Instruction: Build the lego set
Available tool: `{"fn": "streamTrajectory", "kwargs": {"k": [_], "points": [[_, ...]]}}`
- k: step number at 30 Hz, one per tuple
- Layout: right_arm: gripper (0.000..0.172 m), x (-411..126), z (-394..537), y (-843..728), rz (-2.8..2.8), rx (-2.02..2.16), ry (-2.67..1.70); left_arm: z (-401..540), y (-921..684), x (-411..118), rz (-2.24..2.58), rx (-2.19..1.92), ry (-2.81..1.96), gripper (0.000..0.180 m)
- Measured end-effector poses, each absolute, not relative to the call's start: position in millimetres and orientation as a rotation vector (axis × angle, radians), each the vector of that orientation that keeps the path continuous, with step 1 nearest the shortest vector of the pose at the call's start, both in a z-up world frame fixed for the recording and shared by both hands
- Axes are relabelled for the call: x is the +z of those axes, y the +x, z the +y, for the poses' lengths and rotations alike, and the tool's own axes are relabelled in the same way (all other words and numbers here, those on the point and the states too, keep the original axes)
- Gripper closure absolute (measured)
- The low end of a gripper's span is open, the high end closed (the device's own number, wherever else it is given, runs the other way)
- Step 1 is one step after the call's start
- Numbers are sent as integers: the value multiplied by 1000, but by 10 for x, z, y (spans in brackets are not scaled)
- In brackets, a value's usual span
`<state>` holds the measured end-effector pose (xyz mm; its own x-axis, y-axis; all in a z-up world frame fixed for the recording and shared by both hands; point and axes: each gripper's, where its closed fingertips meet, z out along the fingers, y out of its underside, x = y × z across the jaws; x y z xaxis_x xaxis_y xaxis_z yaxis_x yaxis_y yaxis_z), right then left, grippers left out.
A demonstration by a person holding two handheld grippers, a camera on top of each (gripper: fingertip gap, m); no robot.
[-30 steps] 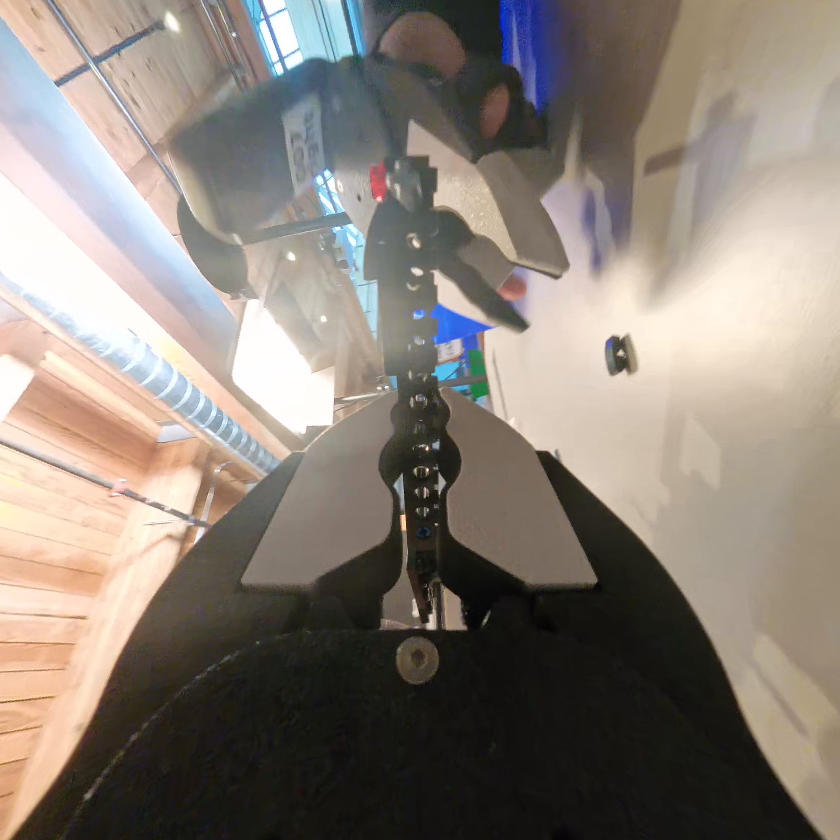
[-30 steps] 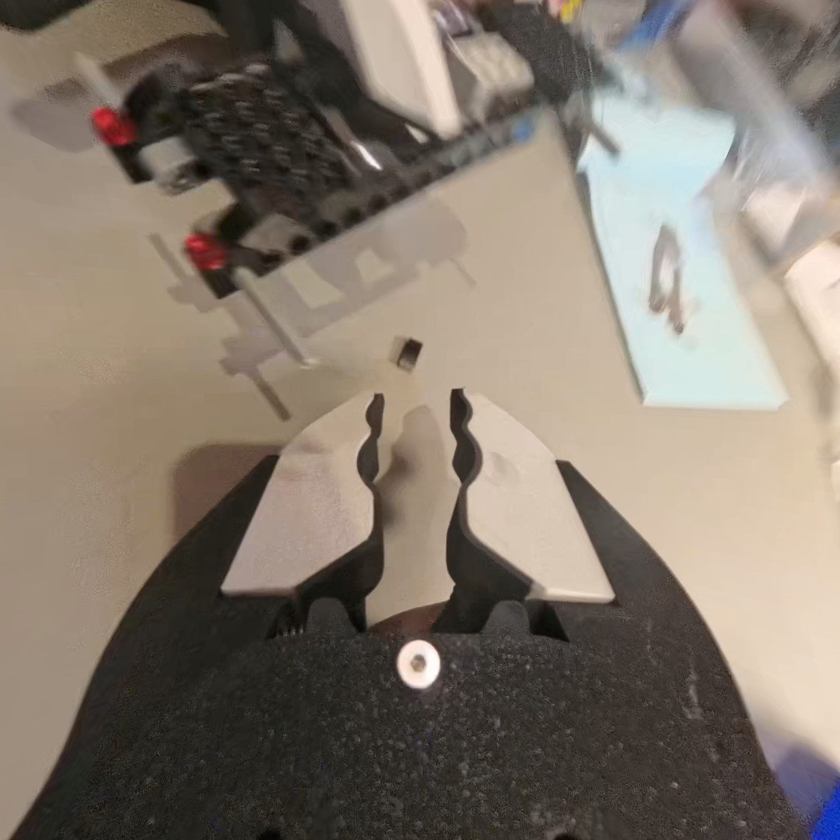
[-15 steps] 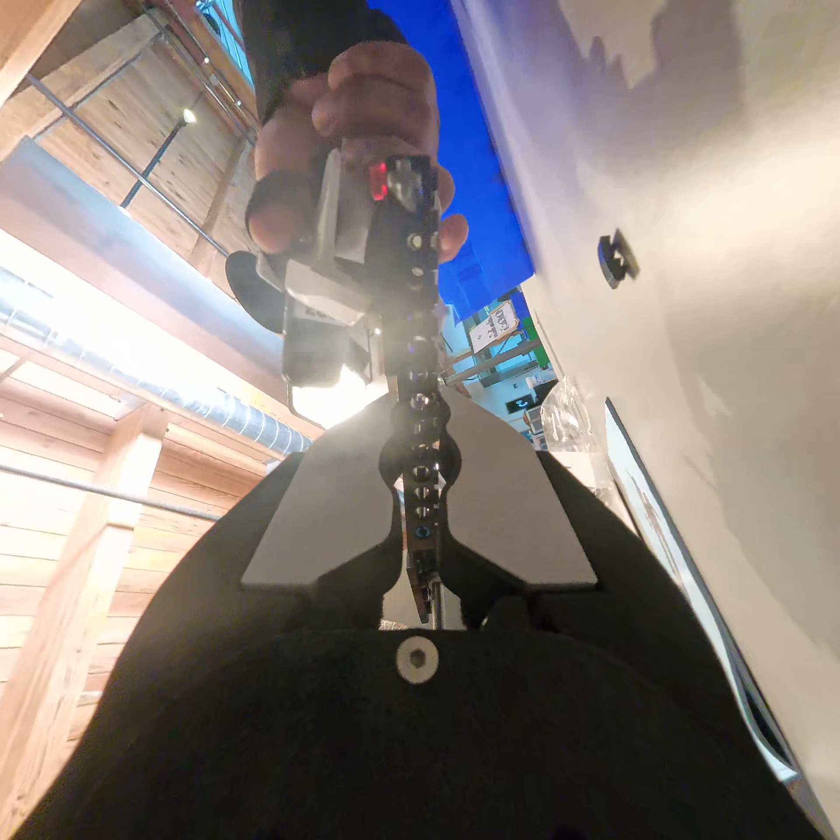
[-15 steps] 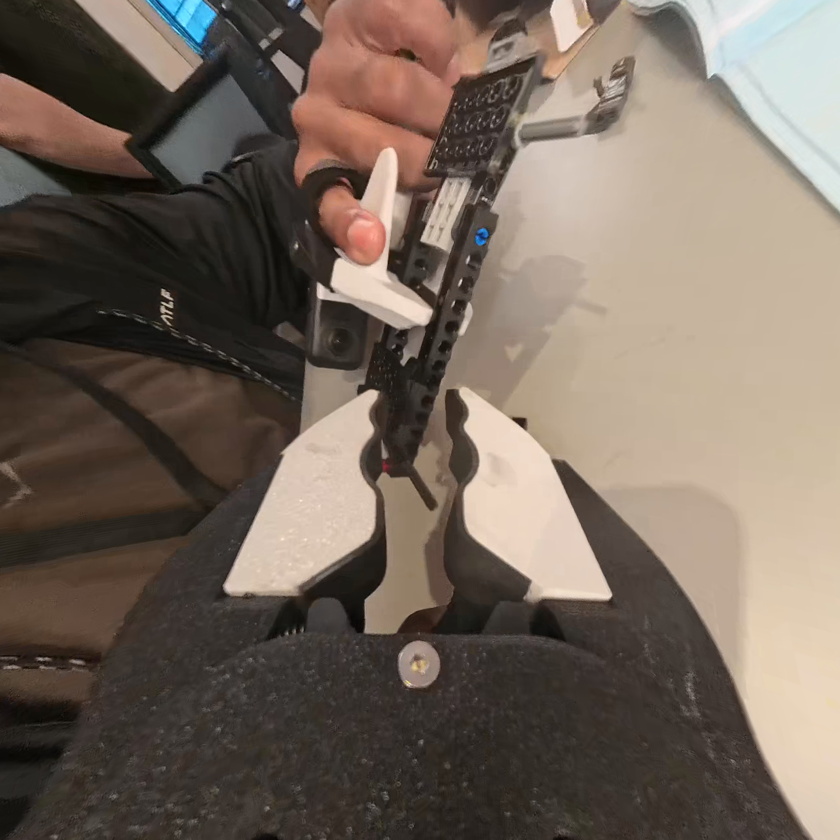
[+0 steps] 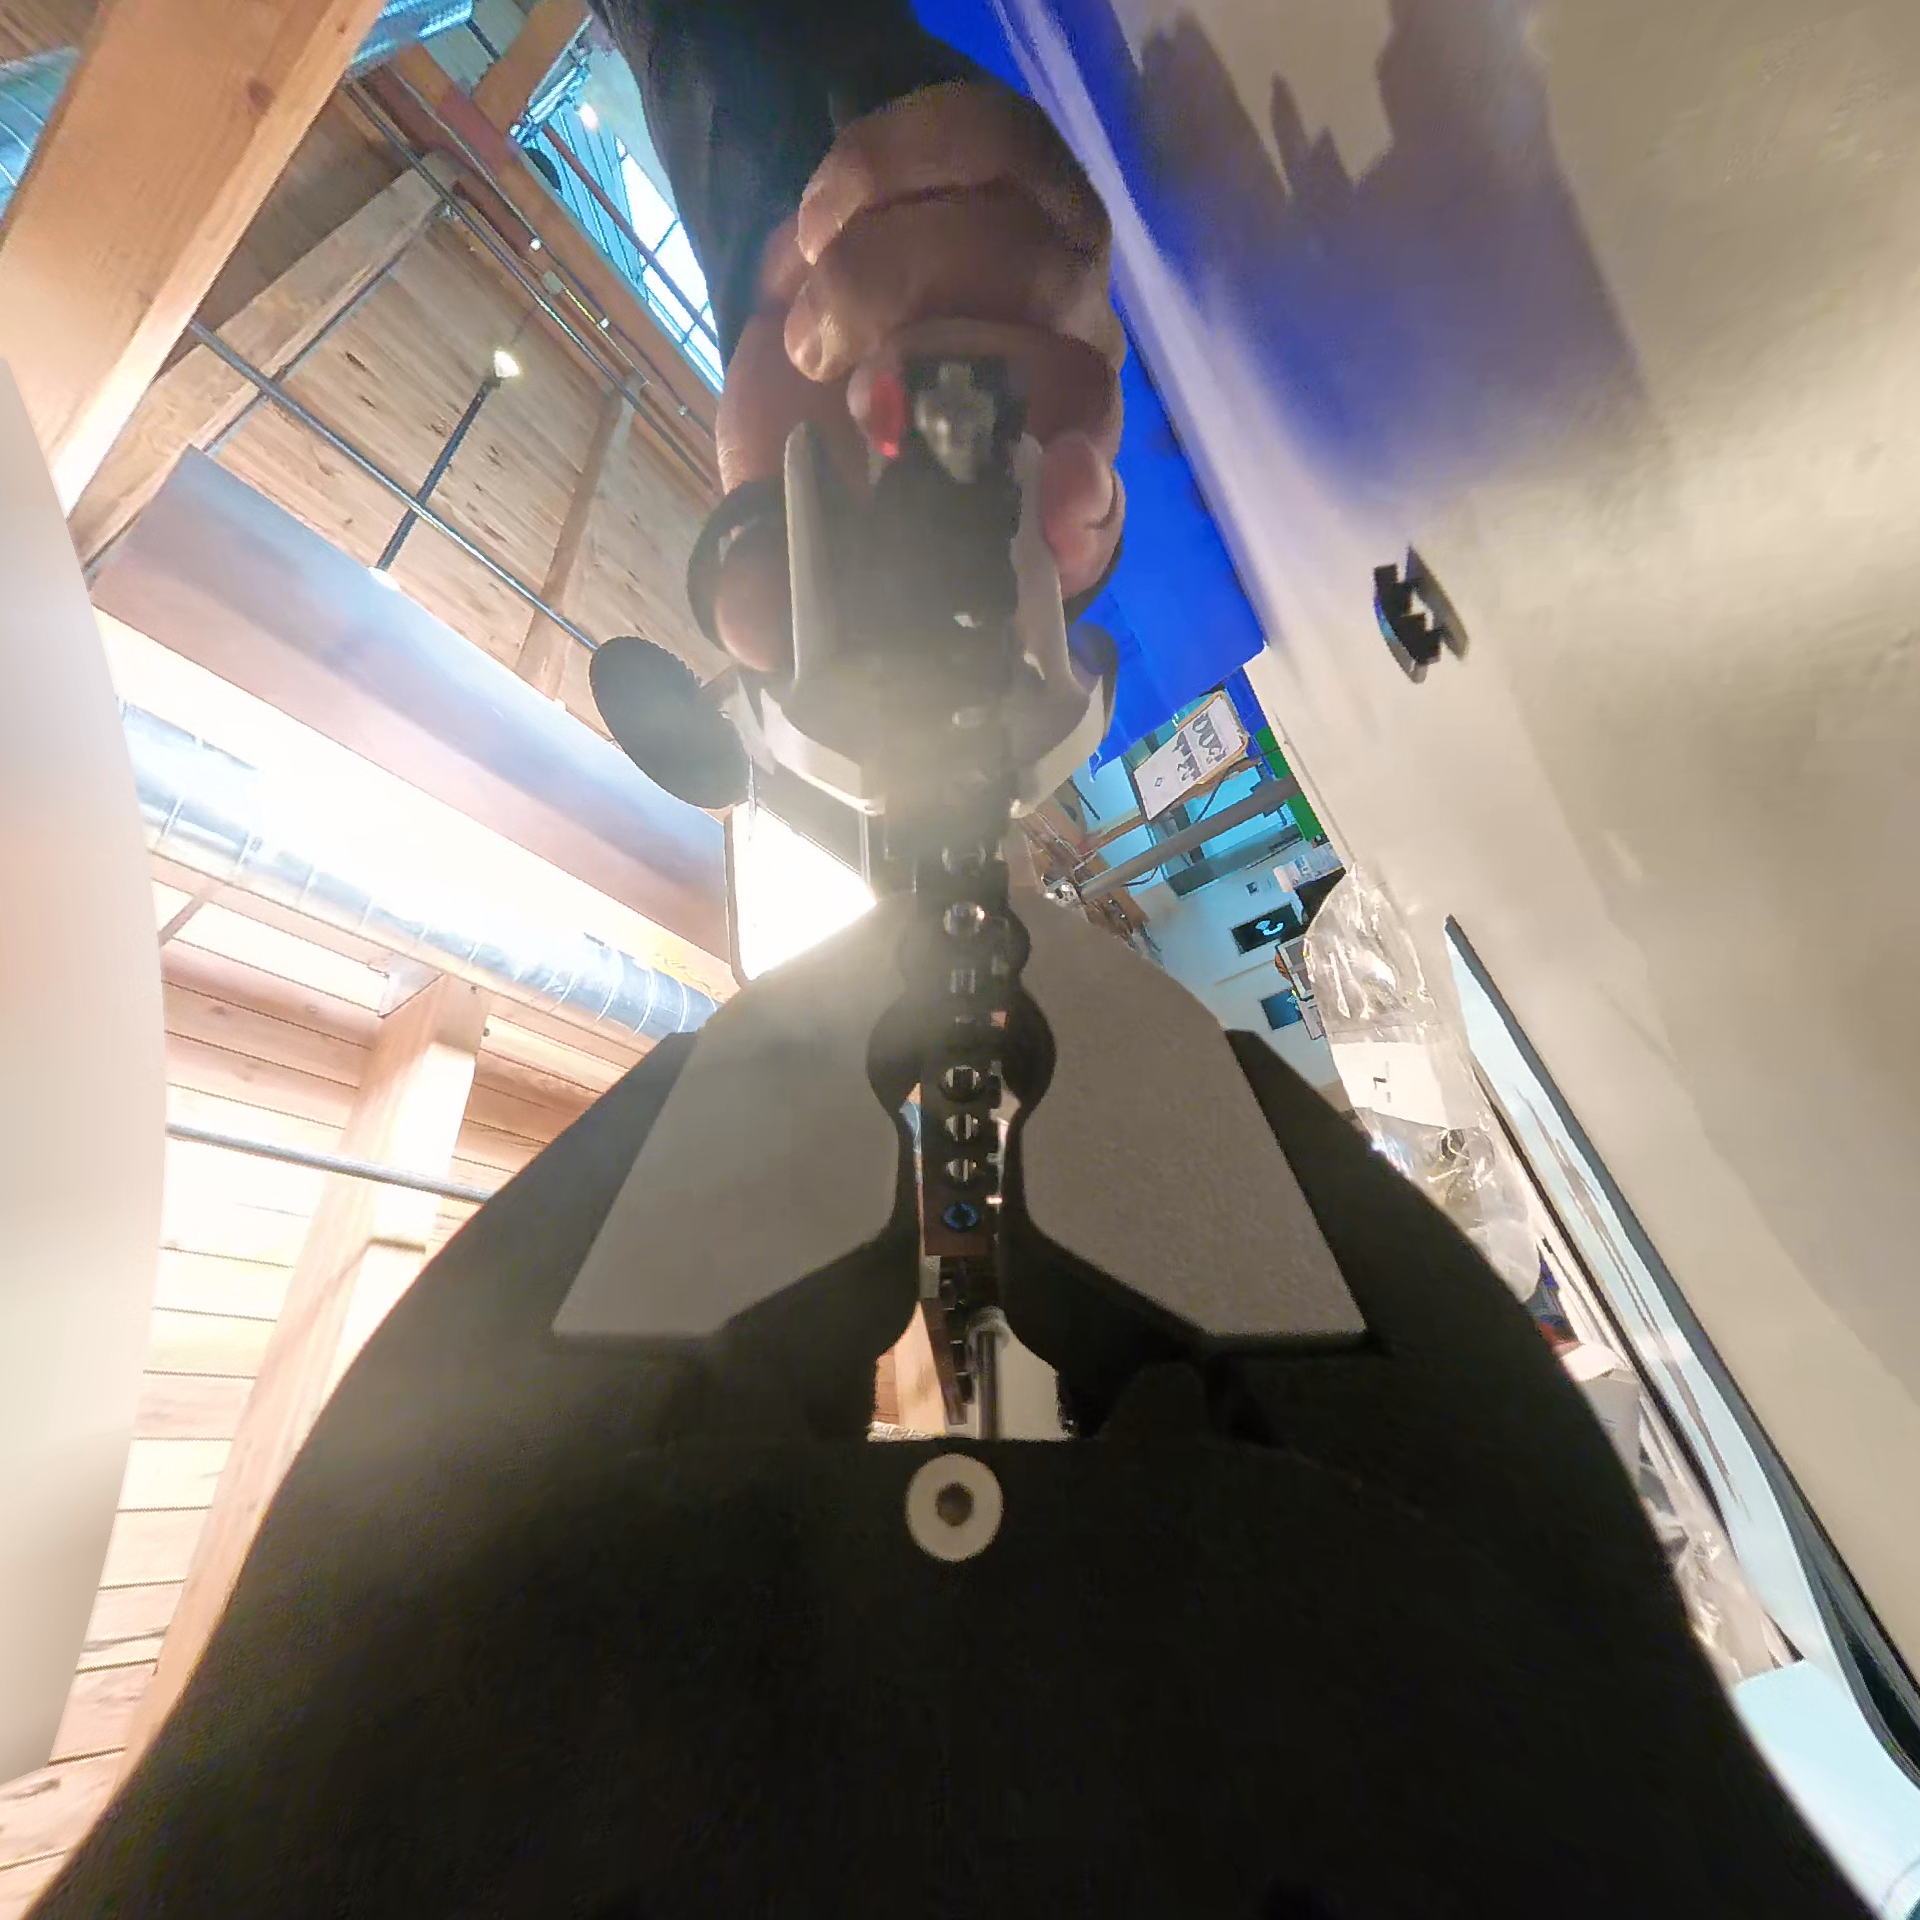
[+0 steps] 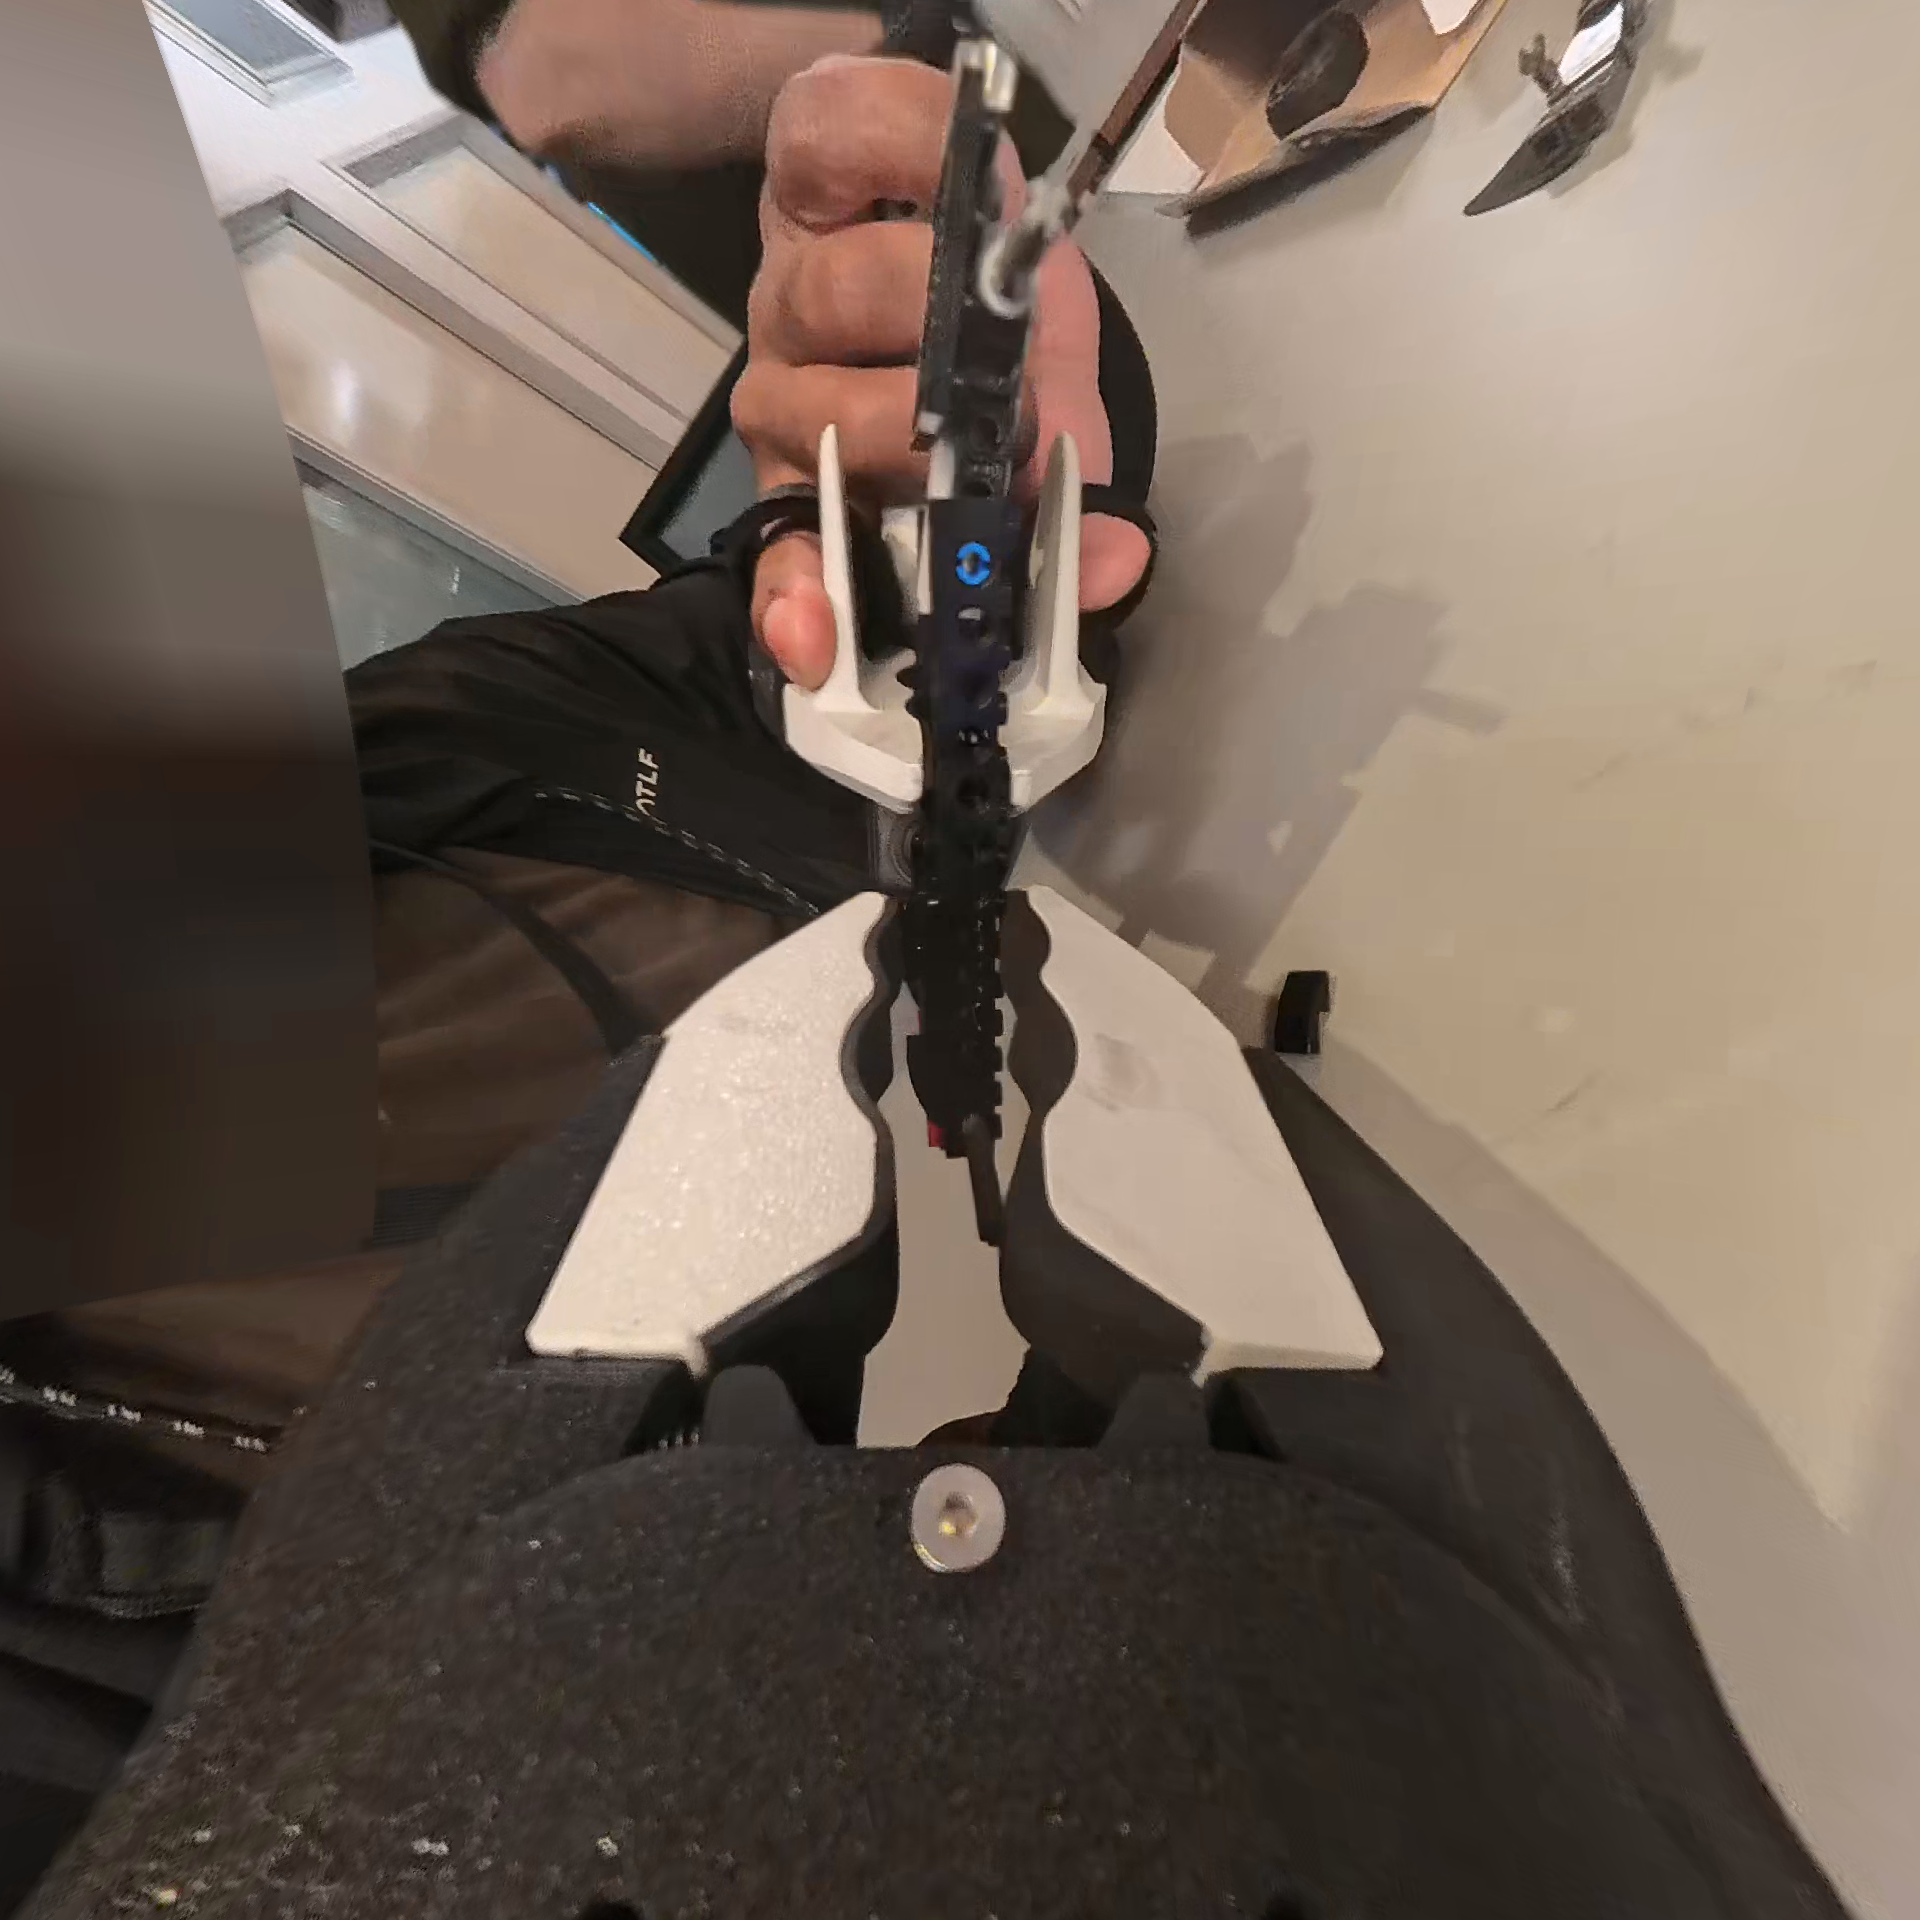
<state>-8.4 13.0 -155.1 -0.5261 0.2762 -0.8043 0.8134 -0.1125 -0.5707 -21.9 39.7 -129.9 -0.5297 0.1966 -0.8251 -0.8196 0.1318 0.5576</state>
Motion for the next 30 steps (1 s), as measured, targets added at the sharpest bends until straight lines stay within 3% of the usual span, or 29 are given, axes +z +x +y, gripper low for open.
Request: {"fn": "streamTrajectory", "kwargs": {"k": [30], "points": [[154,-1523,71,-11,1703,-1697,1153,380,-123,-1275,1597,1543,-601,171]]}}
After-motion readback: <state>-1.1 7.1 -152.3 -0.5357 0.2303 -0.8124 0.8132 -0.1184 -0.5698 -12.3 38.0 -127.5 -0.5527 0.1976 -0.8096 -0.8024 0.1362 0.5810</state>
